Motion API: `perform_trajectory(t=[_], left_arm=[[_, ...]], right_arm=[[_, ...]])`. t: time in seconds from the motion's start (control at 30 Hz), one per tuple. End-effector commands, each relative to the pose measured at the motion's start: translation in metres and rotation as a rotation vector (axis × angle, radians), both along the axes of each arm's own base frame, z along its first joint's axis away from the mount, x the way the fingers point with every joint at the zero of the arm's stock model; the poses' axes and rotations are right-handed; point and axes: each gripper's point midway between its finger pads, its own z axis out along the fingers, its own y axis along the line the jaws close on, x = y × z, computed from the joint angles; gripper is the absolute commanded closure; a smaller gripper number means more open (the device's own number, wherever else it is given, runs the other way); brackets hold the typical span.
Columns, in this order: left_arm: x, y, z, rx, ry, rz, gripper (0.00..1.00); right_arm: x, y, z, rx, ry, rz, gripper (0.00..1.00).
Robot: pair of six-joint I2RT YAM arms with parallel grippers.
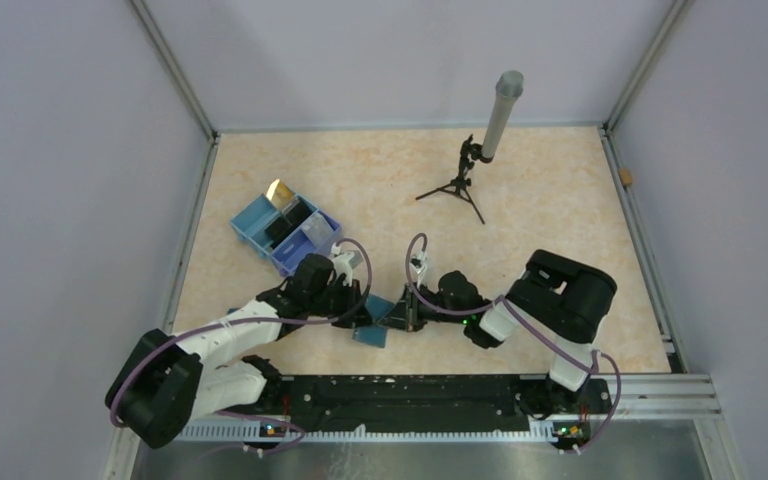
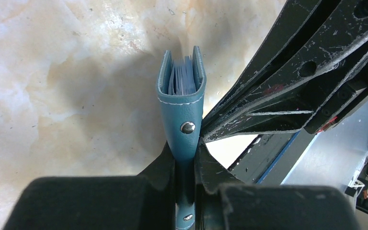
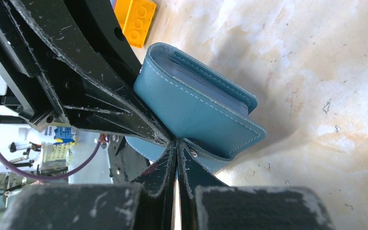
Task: Put the credit cards into the card holder
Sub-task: Close the card holder at the center of the board.
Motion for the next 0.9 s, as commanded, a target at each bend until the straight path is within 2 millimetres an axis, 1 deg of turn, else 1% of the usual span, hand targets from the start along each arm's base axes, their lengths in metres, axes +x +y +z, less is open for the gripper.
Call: perform_trajectory(t=[0.0,0.13,0.3,0.5,0.63,0.73,0.8,0.87], left_arm=[[-0.039,-0.016,0.015,-0.132,0.091,-0.179,1.0],[-0.038,-0.017,0.017,-0.131,0.092,-0.177,1.0],[-0.036,-0.013,0.013,-0.1,0.096,-0.15,1.0],[-0.033,-0.011,0.01,-0.084,0.099,-0.126,1.0],[-0.031,-0.011,0.009,-0.08,0.097,-0.114,1.0],[-0.031,-0.013,0.013,-0.099,0.097,-0.122,1.0],[-0.031,-0.014,0.013,-0.101,0.095,-0.124,1.0],[-0.028,-0.013,0.009,-0.082,0.097,-0.108,1.0]], right_arm=[[0.028,-0.041,-0.055,-0.2,-0.006,-0.165,1.0],[0.029,-0.045,-0.061,-0.224,0.002,-0.183,1.0],[0.029,-0.054,-0.067,-0.25,0.016,-0.217,1.0],[0.032,-0.059,-0.075,-0.29,0.035,-0.248,1.0],[0.032,-0.059,-0.076,-0.295,0.04,-0.252,1.0],[0.033,-0.058,-0.077,-0.295,0.039,-0.253,1.0],[0.033,-0.056,-0.077,-0.289,0.04,-0.245,1.0],[0.031,-0.049,-0.072,-0.262,0.031,-0.211,1.0]])
